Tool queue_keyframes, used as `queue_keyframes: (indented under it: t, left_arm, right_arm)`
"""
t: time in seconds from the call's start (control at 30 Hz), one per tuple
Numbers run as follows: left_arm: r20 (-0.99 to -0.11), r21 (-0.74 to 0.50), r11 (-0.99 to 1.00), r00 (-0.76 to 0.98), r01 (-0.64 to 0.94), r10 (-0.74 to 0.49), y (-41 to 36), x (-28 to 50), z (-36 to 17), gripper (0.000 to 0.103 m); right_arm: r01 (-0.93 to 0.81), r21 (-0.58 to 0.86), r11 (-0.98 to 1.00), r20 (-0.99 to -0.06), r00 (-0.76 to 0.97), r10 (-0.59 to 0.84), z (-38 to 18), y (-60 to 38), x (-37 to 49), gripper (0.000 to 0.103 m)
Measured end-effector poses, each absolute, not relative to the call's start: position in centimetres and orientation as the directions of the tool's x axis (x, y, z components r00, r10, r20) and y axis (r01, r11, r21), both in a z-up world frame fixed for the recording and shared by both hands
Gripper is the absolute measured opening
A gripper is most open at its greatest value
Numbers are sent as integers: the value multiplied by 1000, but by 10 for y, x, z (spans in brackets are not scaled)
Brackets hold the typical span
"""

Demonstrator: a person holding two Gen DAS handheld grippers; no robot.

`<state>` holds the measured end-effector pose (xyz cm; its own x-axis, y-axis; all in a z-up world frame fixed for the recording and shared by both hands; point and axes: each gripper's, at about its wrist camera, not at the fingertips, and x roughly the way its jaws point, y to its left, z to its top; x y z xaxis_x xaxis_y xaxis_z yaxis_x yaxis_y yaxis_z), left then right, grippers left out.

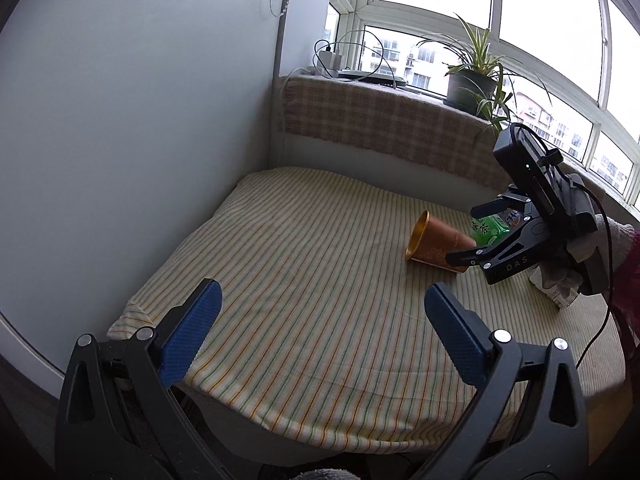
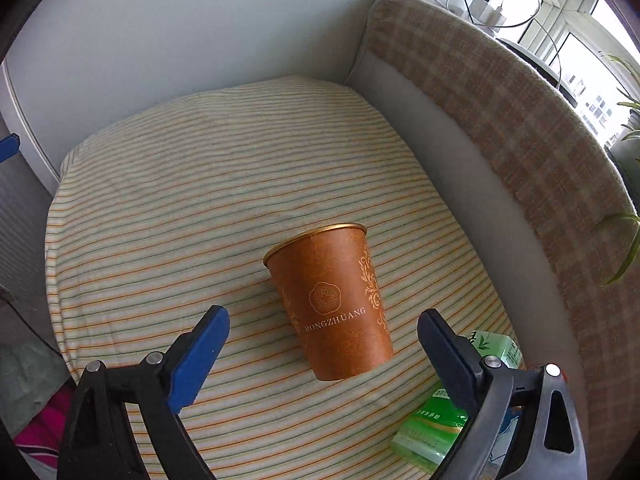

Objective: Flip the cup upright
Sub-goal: 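Close the right gripper around the orange cup's body, then lift the orange cup with the right gripper and rotate it upright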

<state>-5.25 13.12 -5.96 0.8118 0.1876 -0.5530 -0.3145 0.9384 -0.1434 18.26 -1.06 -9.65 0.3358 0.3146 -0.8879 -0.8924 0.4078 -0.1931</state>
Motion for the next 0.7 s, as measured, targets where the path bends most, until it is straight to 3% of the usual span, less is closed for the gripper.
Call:
queue_keyframes:
  t: [0.23, 0.53, 0.7]
  left_arm:
    - [-556, -149, 929, 806, -340, 206, 141, -54, -60, 103]
    - [-556, -151, 927, 805, -344, 208, 142, -51, -59, 103]
    - [-555, -151, 927, 805, -344, 208, 143, -51, -59, 103]
  right_arm:
    - [-917, -217, 335, -927, 302, 224, -119, 9, 197, 88]
    - [-919, -241, 311, -939, 302, 166, -133, 15, 201, 67]
    - [-908, -200, 369, -934, 290, 206, -123, 6, 201, 67]
